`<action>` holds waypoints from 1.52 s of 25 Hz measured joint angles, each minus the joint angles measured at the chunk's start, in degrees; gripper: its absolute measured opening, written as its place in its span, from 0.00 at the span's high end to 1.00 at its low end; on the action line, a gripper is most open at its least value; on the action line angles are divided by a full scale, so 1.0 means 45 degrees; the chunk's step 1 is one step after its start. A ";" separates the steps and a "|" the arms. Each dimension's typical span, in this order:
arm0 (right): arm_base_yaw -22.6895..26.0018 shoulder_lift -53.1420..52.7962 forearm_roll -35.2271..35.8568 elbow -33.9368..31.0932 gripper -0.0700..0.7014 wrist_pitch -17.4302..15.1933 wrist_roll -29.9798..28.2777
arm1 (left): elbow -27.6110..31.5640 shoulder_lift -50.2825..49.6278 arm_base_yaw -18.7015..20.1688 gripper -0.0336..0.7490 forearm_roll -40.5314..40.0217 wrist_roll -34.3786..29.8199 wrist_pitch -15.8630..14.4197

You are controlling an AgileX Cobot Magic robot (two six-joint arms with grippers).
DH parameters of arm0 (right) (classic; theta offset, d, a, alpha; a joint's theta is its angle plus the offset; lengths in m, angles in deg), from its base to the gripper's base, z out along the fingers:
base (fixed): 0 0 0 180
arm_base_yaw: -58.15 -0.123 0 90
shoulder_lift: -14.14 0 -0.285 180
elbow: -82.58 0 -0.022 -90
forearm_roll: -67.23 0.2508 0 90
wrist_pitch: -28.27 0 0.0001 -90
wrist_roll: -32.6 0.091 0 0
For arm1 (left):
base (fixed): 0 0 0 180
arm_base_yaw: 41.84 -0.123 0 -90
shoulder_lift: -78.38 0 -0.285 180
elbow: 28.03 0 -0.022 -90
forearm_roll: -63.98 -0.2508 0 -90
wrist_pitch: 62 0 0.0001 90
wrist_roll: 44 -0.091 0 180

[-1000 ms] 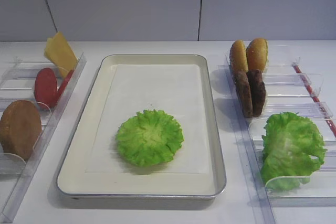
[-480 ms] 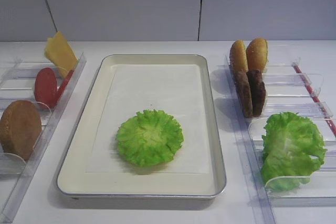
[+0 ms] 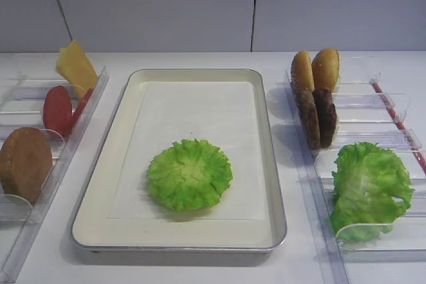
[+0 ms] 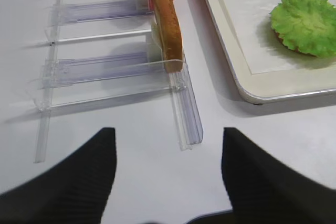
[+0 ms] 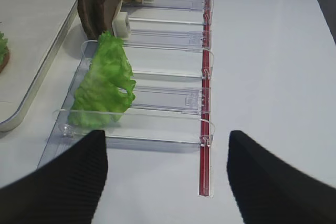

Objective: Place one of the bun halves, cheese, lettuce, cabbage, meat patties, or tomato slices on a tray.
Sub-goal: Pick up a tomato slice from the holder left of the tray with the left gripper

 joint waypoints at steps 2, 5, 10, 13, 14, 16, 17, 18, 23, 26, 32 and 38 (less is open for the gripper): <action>0.0000 0.0000 0.0000 0.0000 0.27 0.0000 0.0000 | 0.0000 0.0000 0.0000 0.43 0.0000 0.0000 0.0000; 0.0000 0.0000 0.0000 0.0000 0.27 0.0000 0.0000 | 0.0000 0.0000 0.0000 0.43 0.0000 0.0000 0.0000; 0.0000 0.0000 0.0000 0.0000 0.27 0.0000 -0.0024 | -0.0030 0.0000 0.0000 0.43 0.0000 -0.0127 0.0000; 0.0000 0.0000 0.0000 0.0000 0.27 0.0000 -0.0024 | -0.0488 -0.0415 0.0000 0.43 0.0000 -0.0263 0.0334; 0.0000 0.0000 0.0000 0.0000 0.27 0.0000 -0.0024 | -0.0704 -0.0930 0.0000 0.43 0.0000 -0.0293 0.0544; 0.0000 0.0000 0.0000 0.0000 0.27 0.0000 -0.0024 | -0.1127 -0.2261 0.0000 0.44 0.0216 -0.0609 0.1002; 0.0000 0.0000 0.0000 0.0000 0.27 0.0000 -0.0024 | -0.1392 -0.3119 0.0000 0.45 0.0447 -0.0797 0.1316; 0.0000 0.0000 0.0000 0.0000 0.27 0.0000 -0.0024 | -0.1700 -0.3871 0.0000 0.45 0.0841 -0.0997 0.1645; 0.0000 0.0000 0.0000 0.0000 0.27 0.0000 -0.0024 | -0.3380 -0.8581 0.0000 0.46 0.2948 -0.2118 0.3162; 0.0000 0.0000 0.0000 0.0000 0.27 0.0000 -0.0024 | -0.4366 -1.1271 0.0000 0.46 0.3640 -0.2781 0.3691; 0.0000 0.0000 0.0000 0.0000 0.27 0.0000 -0.0024 | -0.6299 -1.5731 0.1035 0.46 0.2919 -0.2792 0.4929; 0.0000 0.0000 0.0000 0.0000 0.27 0.0000 -0.0024 | -0.8045 -1.9032 0.2484 0.47 -0.1135 0.0384 0.5449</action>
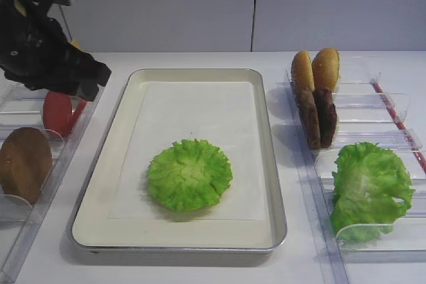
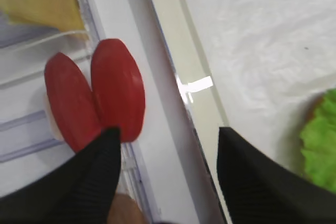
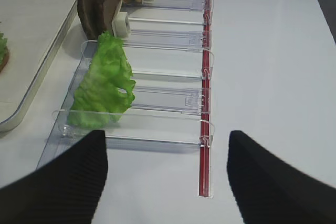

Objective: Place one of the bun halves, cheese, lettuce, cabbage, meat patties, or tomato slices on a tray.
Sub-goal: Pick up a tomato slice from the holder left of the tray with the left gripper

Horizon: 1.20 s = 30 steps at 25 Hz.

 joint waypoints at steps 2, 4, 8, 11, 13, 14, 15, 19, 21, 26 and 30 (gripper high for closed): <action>0.0000 0.0000 0.0000 0.0000 0.27 0.0000 0.0000 | -0.0452 -0.0732 0.0353 0.48 -0.1718 0.1570 0.0149; 0.0000 0.0000 0.0000 0.0000 0.27 0.0000 0.0000 | -0.0894 -0.1469 0.0623 0.50 -0.3030 0.3072 0.0348; 0.0000 0.0000 0.0000 0.0000 0.27 0.0000 0.0000 | -0.1579 -0.2651 0.1127 0.52 -0.4837 0.4531 0.0177; 0.0000 0.0000 0.0000 0.0000 0.27 0.0000 0.0000 | -0.1685 -0.3285 0.1183 0.52 -0.5501 0.5407 0.0012; 0.0000 0.0000 0.0000 0.0000 0.27 0.0000 0.0000 | -0.1685 -0.3424 0.1203 0.52 -0.5611 0.5654 -0.0173; 0.0000 0.0000 0.0000 0.0000 0.27 0.0000 0.0000 | -0.1685 -0.3514 0.1203 0.52 -0.5671 0.5764 -0.0272; 0.0000 0.0000 0.0000 0.0000 0.27 0.0000 0.0000 | -0.1685 -0.3562 0.1229 0.52 -0.5721 0.5791 -0.0269; 0.0000 0.0000 0.0000 0.0000 0.27 0.0000 0.0000 | -0.1716 -0.3834 0.1307 0.56 -0.5917 0.6116 -0.0245; 0.0000 0.0000 0.0000 0.0000 0.27 0.0000 0.0000 | -0.1716 -0.3895 0.1307 0.63 -0.5858 0.6165 -0.0245; 0.0000 0.0000 0.0000 0.0000 0.27 0.0000 0.0000 | -0.1770 -0.3917 0.1307 0.91 -0.6475 0.6165 -0.0508; 0.0000 0.0000 0.0000 0.0000 0.27 0.0000 0.0000 | -0.1804 -0.3917 0.1307 0.91 -0.6605 0.6224 -0.0666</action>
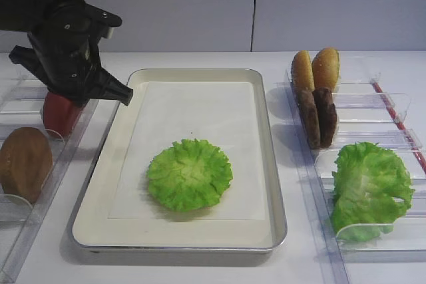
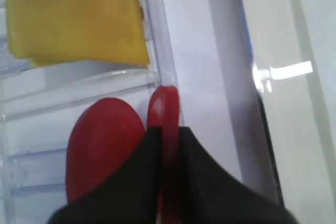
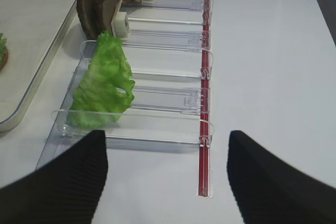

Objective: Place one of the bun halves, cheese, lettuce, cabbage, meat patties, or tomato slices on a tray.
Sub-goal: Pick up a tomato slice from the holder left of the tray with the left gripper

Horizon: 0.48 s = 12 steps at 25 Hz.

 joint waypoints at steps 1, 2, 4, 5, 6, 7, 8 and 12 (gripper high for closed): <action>0.0000 0.0000 0.0000 0.0000 0.27 0.0000 0.0000 | 0.0000 0.0030 0.0024 0.91 0.0000 0.0018 -0.0063; 0.0000 0.0000 0.0000 0.0000 0.27 0.0000 0.0000 | 0.0000 0.0150 0.0049 0.91 0.0105 0.0018 -0.0179; 0.0000 0.0000 0.0000 0.0000 0.27 0.0000 0.0000 | 0.0000 0.0696 0.0103 0.91 0.0639 -0.0255 -0.0345; 0.0000 0.0000 0.0000 0.0000 0.27 0.0000 0.0022 | 0.0000 0.1138 0.0132 0.91 0.1108 -0.0447 -0.0392; 0.0000 0.0000 0.0000 0.0000 0.27 0.0000 0.0022 | 0.0000 0.1571 0.0132 0.91 0.1545 -0.0666 -0.0356; 0.0000 0.0000 0.0000 0.0000 0.27 0.0020 0.0022 | 0.0000 0.2029 0.0132 0.91 0.2088 -0.1033 -0.0251; 0.0000 0.0000 0.0000 0.0000 0.27 0.0020 0.0022 | 0.0000 0.2567 0.0132 0.91 0.2936 -0.1504 -0.0066; 0.0000 0.0000 0.0000 0.0000 0.27 0.0020 0.0022 | 0.0457 0.4174 0.0101 0.91 0.7510 -0.4584 0.0768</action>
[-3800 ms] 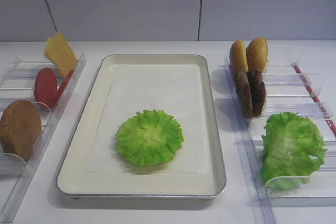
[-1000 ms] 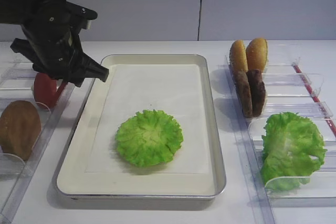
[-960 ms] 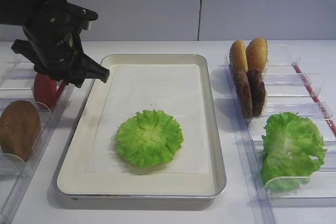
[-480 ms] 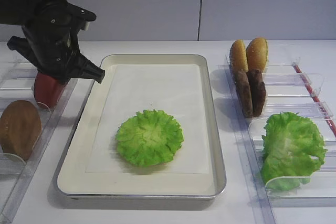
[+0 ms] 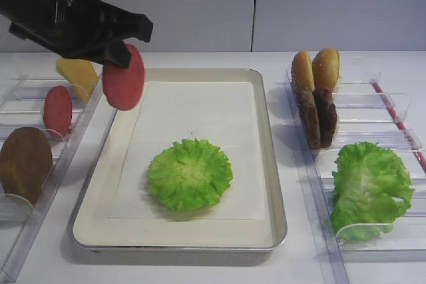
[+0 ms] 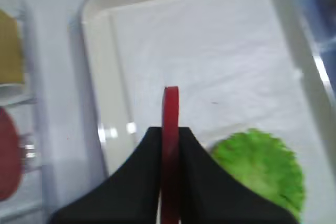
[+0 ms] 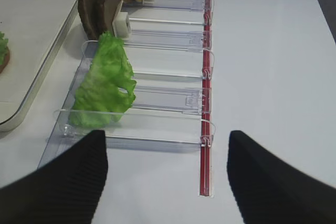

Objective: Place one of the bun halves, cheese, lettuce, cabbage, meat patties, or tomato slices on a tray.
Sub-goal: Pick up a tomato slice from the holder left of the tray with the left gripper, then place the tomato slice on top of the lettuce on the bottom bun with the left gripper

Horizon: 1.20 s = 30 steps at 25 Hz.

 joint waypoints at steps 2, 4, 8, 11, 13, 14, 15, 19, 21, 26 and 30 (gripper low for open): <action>0.0000 0.0000 0.0000 0.0000 0.27 0.0000 0.0000 | 0.0706 0.0402 -0.0232 0.91 0.2440 -0.1640 0.0512; 0.0000 0.0000 0.0000 0.0000 0.27 0.0000 0.0000 | 0.1791 0.0557 -0.0465 0.91 0.5361 -0.3513 0.1002; 0.0000 0.0000 0.0000 0.0000 0.27 0.0000 0.0000 | 0.3675 0.0674 -0.0609 0.91 1.1342 -0.8793 0.1270; 0.0000 0.0000 0.0000 0.0000 0.27 0.0000 0.0000 | 0.4487 0.0608 -0.0745 0.91 1.4609 -1.1931 0.0904; 0.0000 0.0000 0.0000 0.0000 0.27 0.0000 0.0000 | 0.4845 0.0267 -0.1102 0.91 1.5788 -1.2935 0.0543; 0.0000 0.0000 0.0000 0.0000 0.27 0.0000 0.0000 | 0.5021 0.0081 -0.1274 0.91 1.6253 -1.3230 0.0424; 0.0000 0.0000 0.0000 0.0000 0.27 0.0000 0.0000 | 0.5164 -0.0169 -0.1456 0.91 1.6703 -1.3641 0.0267; 0.0000 0.0000 0.0000 0.0000 0.27 0.0000 0.0000 | 0.5295 -0.1165 -0.1686 0.91 1.8356 -1.5105 -0.0564; 0.0000 0.0000 0.0000 0.0000 0.27 0.0000 0.0000 | 0.5295 -0.1689 -0.1686 0.91 1.8586 -1.5358 -0.0942; 0.0000 0.0000 0.0000 0.0000 0.27 0.0000 0.0000 | 0.5295 -0.2191 -0.1787 0.91 1.8812 -1.5435 -0.0769; 0.0000 0.0000 0.0000 0.0000 0.27 0.0000 0.0000 | 0.5295 -0.2366 -0.1974 0.91 1.8829 -1.5456 -0.0718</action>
